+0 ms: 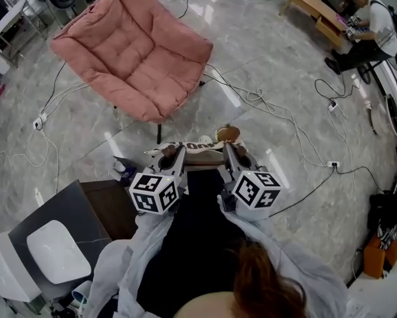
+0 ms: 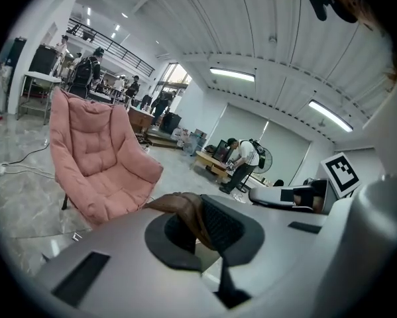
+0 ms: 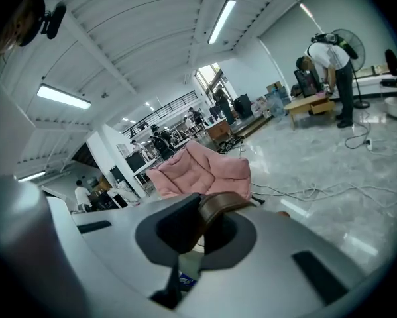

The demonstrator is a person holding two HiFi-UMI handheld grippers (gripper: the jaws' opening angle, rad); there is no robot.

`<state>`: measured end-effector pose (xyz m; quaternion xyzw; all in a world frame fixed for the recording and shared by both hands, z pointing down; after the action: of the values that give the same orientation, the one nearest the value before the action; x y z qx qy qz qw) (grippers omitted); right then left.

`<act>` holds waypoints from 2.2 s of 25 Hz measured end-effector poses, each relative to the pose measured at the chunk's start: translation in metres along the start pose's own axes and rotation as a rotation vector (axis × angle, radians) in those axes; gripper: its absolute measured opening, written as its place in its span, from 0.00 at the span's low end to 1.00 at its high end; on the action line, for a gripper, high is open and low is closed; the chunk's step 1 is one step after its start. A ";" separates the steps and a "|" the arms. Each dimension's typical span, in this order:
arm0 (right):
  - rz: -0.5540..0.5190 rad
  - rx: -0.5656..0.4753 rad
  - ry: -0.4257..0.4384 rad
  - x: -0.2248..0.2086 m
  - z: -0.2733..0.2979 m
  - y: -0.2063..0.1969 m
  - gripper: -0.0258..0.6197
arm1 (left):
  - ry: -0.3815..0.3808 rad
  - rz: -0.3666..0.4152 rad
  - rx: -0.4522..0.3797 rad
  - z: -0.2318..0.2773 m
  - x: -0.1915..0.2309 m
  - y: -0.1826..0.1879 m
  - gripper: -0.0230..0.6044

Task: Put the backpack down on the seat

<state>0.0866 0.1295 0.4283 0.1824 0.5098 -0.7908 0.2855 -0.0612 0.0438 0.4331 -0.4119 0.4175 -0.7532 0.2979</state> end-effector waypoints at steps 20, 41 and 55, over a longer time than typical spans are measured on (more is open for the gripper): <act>-0.033 0.104 0.044 -0.057 0.171 0.139 0.05 | 0.069 -0.064 0.015 0.176 0.075 0.085 0.06; -0.066 0.225 0.308 -0.029 0.262 0.184 0.05 | 0.274 -0.072 -0.096 0.204 0.135 0.146 0.06; -0.068 0.300 0.278 -0.032 0.330 0.186 0.05 | 0.310 -0.148 -0.090 0.226 0.180 0.144 0.06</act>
<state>0.2304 -0.2215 0.4524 0.3127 0.4267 -0.8343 0.1551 0.0639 -0.2539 0.4443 -0.3334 0.4604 -0.8080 0.1552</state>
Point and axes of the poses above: the fingertips, and each gripper's own axes: z forward along the fingers, x to its left, y out of its top, the point moved 4 cm from there along -z, backward along the fingers, and after that the axes turned 7 degrees about z, right-handed, at the moved point
